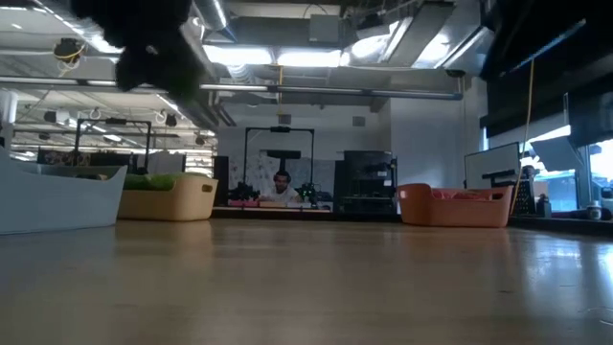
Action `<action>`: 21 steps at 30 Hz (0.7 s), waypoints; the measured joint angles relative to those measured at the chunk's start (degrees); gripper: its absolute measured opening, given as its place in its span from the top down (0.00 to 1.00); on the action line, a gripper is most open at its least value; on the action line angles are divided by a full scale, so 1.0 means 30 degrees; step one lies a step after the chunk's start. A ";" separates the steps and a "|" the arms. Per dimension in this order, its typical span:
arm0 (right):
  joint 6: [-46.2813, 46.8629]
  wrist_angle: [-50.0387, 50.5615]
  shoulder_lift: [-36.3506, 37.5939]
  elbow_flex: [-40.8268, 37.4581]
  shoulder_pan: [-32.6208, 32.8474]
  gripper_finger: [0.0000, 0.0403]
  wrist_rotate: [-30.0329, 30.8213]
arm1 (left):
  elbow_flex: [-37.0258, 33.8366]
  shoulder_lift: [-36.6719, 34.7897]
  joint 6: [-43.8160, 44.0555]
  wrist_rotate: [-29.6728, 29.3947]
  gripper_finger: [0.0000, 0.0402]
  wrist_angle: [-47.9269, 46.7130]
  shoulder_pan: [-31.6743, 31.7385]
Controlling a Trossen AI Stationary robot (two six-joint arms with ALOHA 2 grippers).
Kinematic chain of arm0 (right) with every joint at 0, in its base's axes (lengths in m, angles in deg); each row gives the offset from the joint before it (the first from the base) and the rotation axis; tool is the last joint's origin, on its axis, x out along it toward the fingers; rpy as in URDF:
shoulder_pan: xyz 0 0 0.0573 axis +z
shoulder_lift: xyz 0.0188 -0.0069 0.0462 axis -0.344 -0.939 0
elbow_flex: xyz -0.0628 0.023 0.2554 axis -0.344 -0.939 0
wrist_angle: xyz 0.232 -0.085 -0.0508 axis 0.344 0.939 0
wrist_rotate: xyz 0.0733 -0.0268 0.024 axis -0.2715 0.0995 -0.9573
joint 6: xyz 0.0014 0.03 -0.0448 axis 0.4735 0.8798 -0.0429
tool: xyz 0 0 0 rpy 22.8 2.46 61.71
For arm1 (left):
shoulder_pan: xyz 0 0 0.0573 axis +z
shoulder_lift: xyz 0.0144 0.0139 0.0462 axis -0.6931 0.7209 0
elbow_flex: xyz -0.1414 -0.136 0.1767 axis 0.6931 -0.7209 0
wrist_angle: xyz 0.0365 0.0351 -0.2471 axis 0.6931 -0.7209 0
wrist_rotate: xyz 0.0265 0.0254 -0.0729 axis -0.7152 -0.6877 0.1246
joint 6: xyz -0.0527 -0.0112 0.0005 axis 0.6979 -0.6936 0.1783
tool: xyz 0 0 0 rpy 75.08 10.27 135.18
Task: Sort produce into baskets
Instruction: Put the top green lime into the white bin
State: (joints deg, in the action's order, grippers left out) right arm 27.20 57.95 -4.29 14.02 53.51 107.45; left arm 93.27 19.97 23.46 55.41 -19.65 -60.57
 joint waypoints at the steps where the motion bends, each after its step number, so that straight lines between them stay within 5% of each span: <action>1: 0.0333 0.0197 -0.0041 0.0000 0.0010 0.56 -0.0158 | 0.0000 -0.0099 0.0774 -0.0003 0.46 -0.1026 -0.0086; 14: 0.0901 0.0870 -0.1108 0.0000 0.0131 0.56 -0.1041 | -0.0015 -0.0268 0.8580 0.0069 0.46 -1.3390 -0.0571; 21: 0.0830 0.0898 -0.1332 0.0000 0.0131 0.56 -0.1041 | -0.0667 0.0240 1.0252 0.0634 0.46 -1.6212 0.0218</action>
State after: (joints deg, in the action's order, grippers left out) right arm 29.69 60.64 -8.29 14.02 53.90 104.32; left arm 91.27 20.69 54.21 57.31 -68.28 -59.92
